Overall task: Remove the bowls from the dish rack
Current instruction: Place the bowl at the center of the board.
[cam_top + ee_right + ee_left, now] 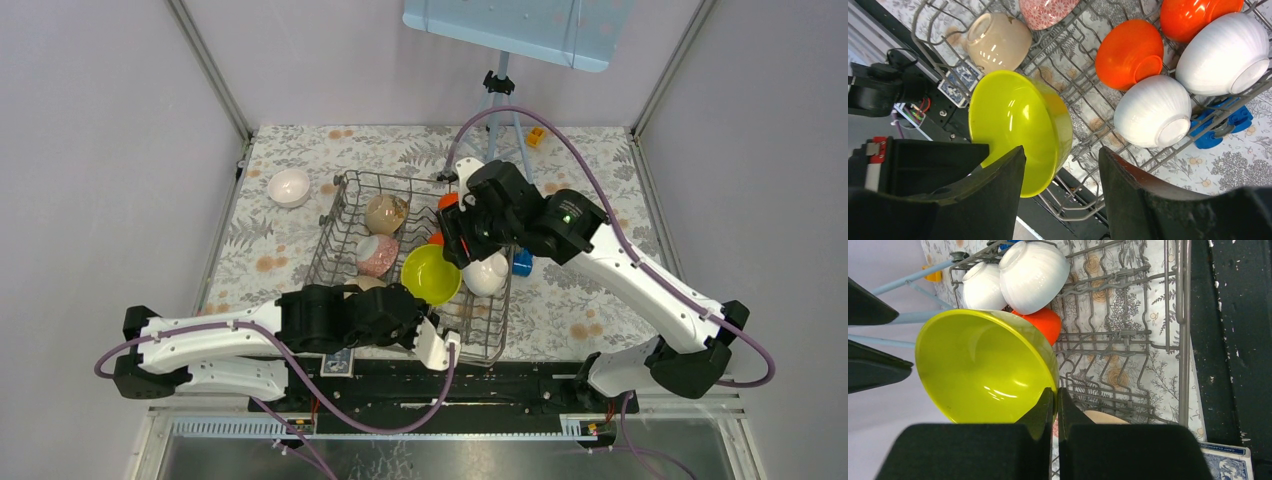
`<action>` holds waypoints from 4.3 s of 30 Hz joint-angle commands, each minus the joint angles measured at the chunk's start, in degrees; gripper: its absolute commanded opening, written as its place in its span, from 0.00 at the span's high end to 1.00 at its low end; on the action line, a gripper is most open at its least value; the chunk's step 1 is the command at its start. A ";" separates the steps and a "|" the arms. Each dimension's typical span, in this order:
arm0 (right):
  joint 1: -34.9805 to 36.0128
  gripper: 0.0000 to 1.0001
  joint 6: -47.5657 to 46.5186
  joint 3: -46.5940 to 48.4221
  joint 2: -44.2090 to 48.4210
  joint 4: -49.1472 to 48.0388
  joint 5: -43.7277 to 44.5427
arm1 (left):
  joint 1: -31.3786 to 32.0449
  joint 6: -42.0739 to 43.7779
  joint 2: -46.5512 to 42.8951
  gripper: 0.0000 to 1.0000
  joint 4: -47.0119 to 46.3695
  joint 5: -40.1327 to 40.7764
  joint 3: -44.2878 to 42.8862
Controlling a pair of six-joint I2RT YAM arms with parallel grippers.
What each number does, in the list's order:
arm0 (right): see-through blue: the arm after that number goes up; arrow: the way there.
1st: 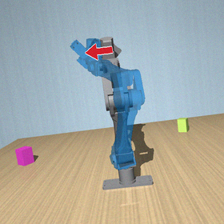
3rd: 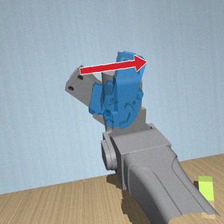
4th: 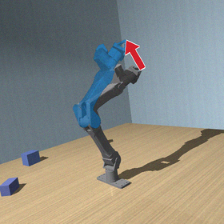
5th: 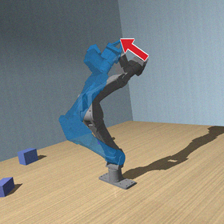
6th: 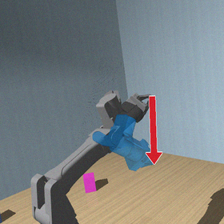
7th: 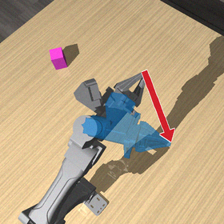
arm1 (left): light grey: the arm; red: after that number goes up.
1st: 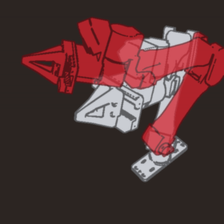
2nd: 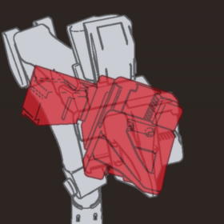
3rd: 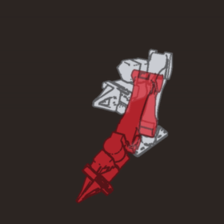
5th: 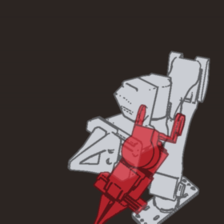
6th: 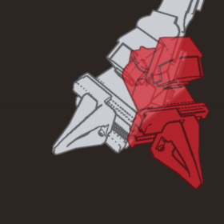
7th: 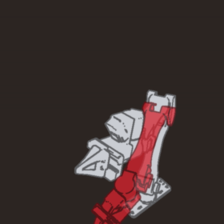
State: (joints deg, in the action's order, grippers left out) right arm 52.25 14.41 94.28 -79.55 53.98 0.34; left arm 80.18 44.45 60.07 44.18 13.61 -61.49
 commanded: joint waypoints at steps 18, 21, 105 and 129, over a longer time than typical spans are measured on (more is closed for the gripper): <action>4.28 0.63 -1.26 -4.74 -1.88 -2.44 5.94 | 1.12 0.97 -0.77 1.00 -1.18 0.13 -2.45; 4.52 0.73 -0.84 -5.52 -1.60 -3.13 5.95 | 1.12 0.33 -0.92 1.00 -1.68 -0.34 -2.21; 4.44 1.00 26.55 -30.71 13.93 -20.31 22.88 | -17.16 -101.90 12.59 1.00 -2.85 17.02 -4.85; 4.44 0.08 21.47 -24.59 17.57 -17.26 18.08 | -20.06 -97.20 10.01 1.00 -4.60 18.64 -9.03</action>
State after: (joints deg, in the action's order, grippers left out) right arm 56.36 38.28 65.12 -66.15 35.46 17.21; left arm 62.72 -55.16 73.49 41.76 29.61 -66.52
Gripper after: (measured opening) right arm 0.860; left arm 0.023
